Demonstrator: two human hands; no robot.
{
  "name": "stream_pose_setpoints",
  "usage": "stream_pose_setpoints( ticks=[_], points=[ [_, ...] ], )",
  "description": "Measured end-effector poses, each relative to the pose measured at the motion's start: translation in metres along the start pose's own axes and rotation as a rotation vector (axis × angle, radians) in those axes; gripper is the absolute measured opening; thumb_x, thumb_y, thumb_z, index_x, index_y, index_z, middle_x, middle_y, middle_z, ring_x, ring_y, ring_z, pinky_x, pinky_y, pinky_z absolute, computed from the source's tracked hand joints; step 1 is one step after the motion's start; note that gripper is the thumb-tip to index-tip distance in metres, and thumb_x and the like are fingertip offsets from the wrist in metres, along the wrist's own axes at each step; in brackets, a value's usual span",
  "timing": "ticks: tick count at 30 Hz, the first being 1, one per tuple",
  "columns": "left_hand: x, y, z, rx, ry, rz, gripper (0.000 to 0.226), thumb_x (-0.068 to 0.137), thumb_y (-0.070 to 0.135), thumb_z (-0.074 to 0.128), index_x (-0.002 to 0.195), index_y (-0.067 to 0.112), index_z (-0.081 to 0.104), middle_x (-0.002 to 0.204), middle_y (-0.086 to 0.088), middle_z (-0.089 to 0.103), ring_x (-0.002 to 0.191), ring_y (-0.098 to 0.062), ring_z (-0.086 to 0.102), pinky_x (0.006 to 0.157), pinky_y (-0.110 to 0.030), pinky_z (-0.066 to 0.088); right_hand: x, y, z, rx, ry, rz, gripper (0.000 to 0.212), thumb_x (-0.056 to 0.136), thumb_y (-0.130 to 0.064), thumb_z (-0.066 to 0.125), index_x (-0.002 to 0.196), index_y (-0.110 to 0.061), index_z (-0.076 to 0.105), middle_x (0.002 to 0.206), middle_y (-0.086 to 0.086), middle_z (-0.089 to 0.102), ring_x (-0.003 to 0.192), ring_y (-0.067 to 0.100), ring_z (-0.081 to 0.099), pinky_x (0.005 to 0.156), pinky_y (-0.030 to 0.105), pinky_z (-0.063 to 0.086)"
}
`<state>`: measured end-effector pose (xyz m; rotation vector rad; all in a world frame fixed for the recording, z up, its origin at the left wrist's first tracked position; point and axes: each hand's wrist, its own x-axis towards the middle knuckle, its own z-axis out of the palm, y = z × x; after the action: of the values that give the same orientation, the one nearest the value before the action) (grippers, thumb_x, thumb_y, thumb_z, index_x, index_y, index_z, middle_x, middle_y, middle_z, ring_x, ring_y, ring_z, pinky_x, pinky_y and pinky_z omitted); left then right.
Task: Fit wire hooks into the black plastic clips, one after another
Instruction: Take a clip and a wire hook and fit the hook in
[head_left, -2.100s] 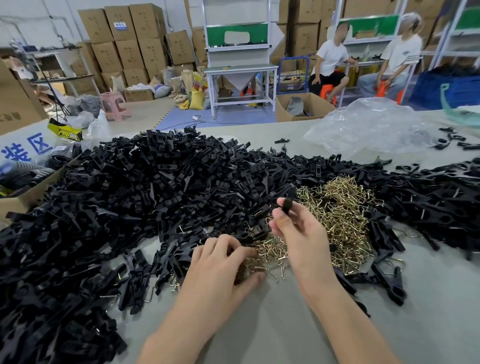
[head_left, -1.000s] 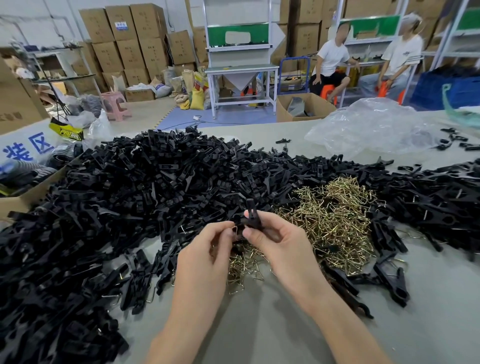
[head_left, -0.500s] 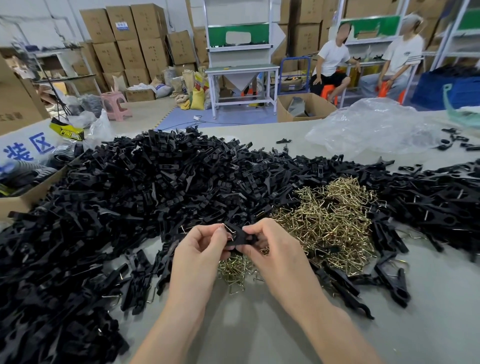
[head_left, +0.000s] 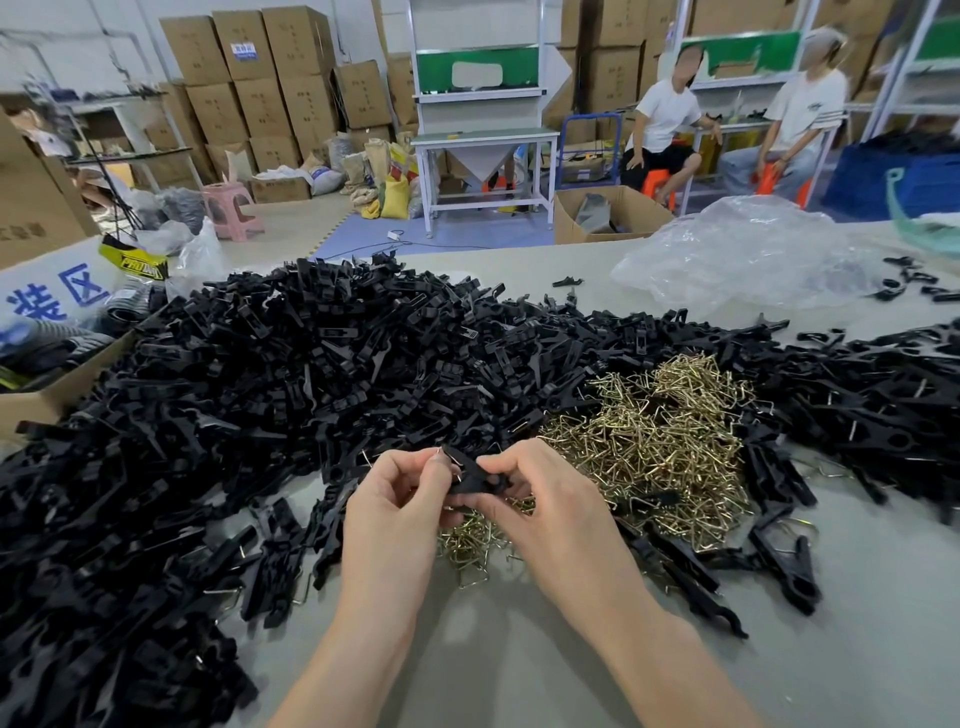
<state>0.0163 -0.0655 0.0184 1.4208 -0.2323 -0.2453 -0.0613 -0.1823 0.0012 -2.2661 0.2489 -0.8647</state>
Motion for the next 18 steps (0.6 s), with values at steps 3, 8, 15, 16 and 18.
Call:
stream_pose_setpoints(
  ticks=[3,8,15,16,18],
  points=[
    [0.000,0.001,-0.001,-0.011,-0.001,0.003,0.007,0.094,0.014,0.067,0.089,0.013,0.072,0.079,-0.001,0.073,0.067,-0.011,0.067,0.059,-0.018,0.054,0.000,0.000,0.001,0.004,0.003,0.004,0.023,0.088,-0.040,0.073,0.106,-0.034,0.060,0.098,-0.024,0.057,0.093,-0.005,0.058,0.078,0.010,0.045],
    [0.000,0.002,0.001,0.005,-0.037,-0.029,0.007,0.093,0.017,0.067,0.091,0.013,0.072,0.077,-0.001,0.074,0.068,-0.013,0.069,0.059,-0.019,0.055,0.000,0.002,0.000,0.011,0.018,0.028,0.025,0.088,-0.031,0.077,0.108,-0.030,0.062,0.094,-0.030,0.055,0.092,-0.011,0.056,0.078,0.004,0.041],
    [-0.008,-0.007,0.000,0.527,-0.125,0.264,0.028,0.101,0.038,0.041,0.084,0.032,0.063,0.074,0.009,0.067,0.063,-0.011,0.060,0.058,-0.026,0.048,-0.002,-0.001,-0.002,-0.092,-0.002,-0.067,0.025,0.087,-0.030,0.075,0.109,-0.026,0.064,0.093,-0.026,0.044,0.087,-0.015,0.046,0.078,0.003,0.036],
    [-0.010,-0.007,0.001,0.477,-0.172,0.247,0.031,0.099,0.045,0.039,0.086,0.034,0.064,0.072,0.010,0.066,0.061,-0.008,0.058,0.056,-0.020,0.045,-0.001,-0.003,-0.002,-0.092,0.021,-0.081,0.024,0.087,-0.033,0.072,0.108,-0.026,0.065,0.092,-0.025,0.043,0.085,-0.011,0.045,0.078,0.005,0.037],
    [-0.013,-0.002,0.004,0.289,-0.309,0.093,0.047,0.092,0.064,0.039,0.086,0.029,0.069,0.065,0.000,0.063,0.057,-0.013,0.057,0.055,-0.022,0.046,-0.001,-0.007,-0.002,-0.088,0.070,-0.122,0.022,0.086,-0.039,0.065,0.104,-0.027,0.065,0.088,-0.022,0.040,0.082,-0.004,0.044,0.076,0.012,0.040]
  ],
)
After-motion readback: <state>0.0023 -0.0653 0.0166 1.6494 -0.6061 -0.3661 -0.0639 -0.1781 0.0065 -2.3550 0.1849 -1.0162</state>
